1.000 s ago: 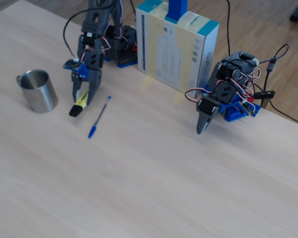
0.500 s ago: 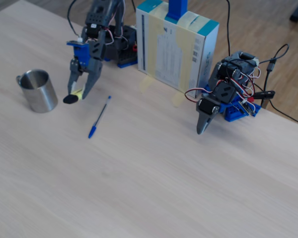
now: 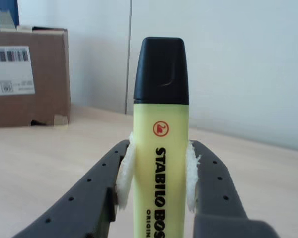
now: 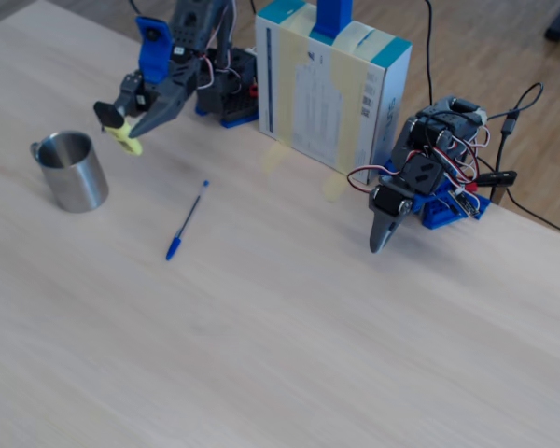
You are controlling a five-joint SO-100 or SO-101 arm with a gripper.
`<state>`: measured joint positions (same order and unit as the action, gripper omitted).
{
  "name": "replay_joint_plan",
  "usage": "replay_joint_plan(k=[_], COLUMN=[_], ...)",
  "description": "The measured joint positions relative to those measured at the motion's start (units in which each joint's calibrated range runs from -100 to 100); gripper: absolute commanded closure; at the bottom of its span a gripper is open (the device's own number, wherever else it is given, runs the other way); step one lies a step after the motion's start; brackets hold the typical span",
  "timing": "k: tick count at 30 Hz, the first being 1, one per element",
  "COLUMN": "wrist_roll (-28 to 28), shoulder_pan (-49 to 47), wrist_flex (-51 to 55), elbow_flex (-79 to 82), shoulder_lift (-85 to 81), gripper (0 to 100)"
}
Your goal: Grab the yellow pen and put it in the silver cup.
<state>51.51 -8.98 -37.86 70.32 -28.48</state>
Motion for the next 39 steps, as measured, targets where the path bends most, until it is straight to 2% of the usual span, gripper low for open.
replay_joint_plan(k=[8, 22, 29, 39], wrist_roll=[0.0, 0.0, 0.0, 0.0], shoulder_pan=[6.1, 19.3, 22.7, 25.2], wrist_flex=[-10.3, -11.0, -11.0, -11.0], elbow_flex=[0.0, 0.0, 0.0, -3.0], shoulder_lift=[0.0, 0.0, 0.5, 12.0], gripper=[97, 97, 97, 97])
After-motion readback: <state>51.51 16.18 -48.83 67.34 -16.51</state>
